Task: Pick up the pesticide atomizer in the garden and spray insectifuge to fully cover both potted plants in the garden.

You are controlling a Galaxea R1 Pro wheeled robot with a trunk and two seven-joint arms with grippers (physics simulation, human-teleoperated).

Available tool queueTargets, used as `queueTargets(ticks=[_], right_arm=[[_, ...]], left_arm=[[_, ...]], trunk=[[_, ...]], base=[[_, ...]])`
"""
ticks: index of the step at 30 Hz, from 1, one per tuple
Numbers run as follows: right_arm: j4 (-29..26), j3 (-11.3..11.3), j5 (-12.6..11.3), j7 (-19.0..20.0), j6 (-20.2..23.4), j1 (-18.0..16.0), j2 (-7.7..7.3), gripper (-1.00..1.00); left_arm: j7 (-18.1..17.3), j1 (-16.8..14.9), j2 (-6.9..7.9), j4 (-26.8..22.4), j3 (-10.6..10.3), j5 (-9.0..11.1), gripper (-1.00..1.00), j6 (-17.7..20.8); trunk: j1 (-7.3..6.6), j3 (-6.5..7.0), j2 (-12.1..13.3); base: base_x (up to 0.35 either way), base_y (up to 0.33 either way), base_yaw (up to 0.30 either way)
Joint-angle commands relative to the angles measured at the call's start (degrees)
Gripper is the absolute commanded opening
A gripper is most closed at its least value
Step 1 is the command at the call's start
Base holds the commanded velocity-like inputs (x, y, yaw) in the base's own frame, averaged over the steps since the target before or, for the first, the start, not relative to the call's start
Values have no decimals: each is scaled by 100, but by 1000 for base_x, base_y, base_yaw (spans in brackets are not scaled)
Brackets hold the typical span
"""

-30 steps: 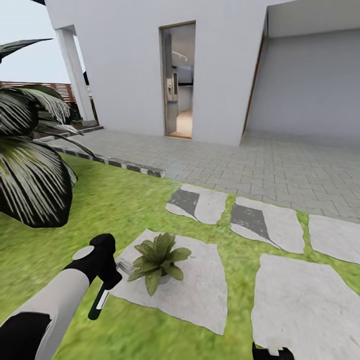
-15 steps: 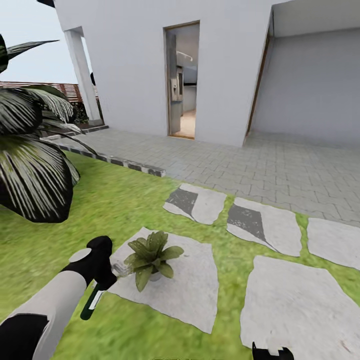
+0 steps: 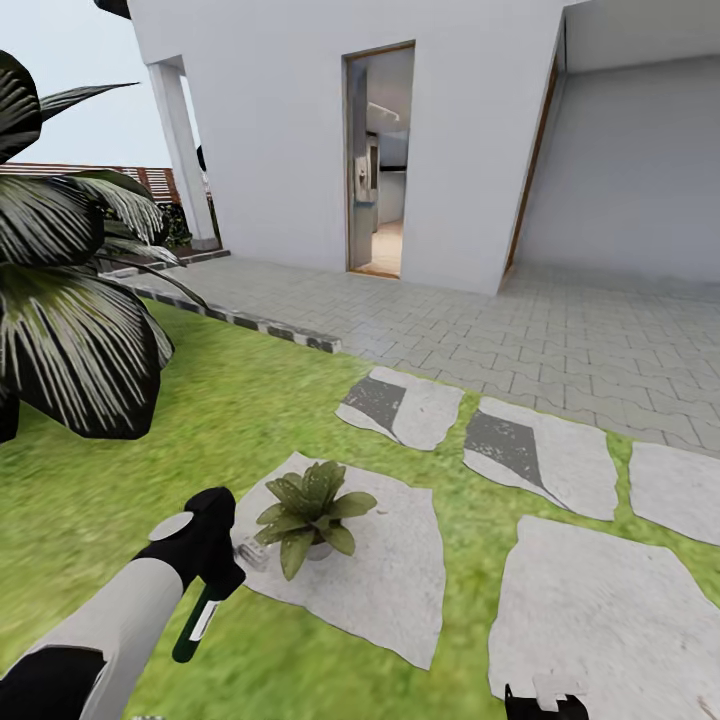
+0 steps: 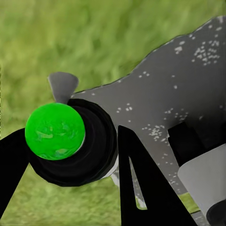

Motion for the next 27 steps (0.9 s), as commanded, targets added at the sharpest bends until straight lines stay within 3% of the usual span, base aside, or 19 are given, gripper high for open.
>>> queueTargets(ticks=[1,6,15,27], right_arm=[[-1,49,-39,-19,-10,-2,0,100],[-1,49,-47,-19,-10,-2,5,100],[-1,49,-48,-19,-10,-2,8,100],[-1,49,-48,-19,-10,-2,8,100]], left_arm=[[-57,-2,23,-12,-21,-32,-100,39],[-55,-1,61,-8,180,-33,-100,33],[-55,-1,1,-48,199,-32,-100,31],[-61,6,-8,-10,200,9,-100,31]], trunk=[[-1,-5,-2],[-1,-5,-2],[-1,-5,-2],[-1,-5,-2]], base=[[0,0,0],[0,0,51],[64,-43,153],[114,-232,12]])
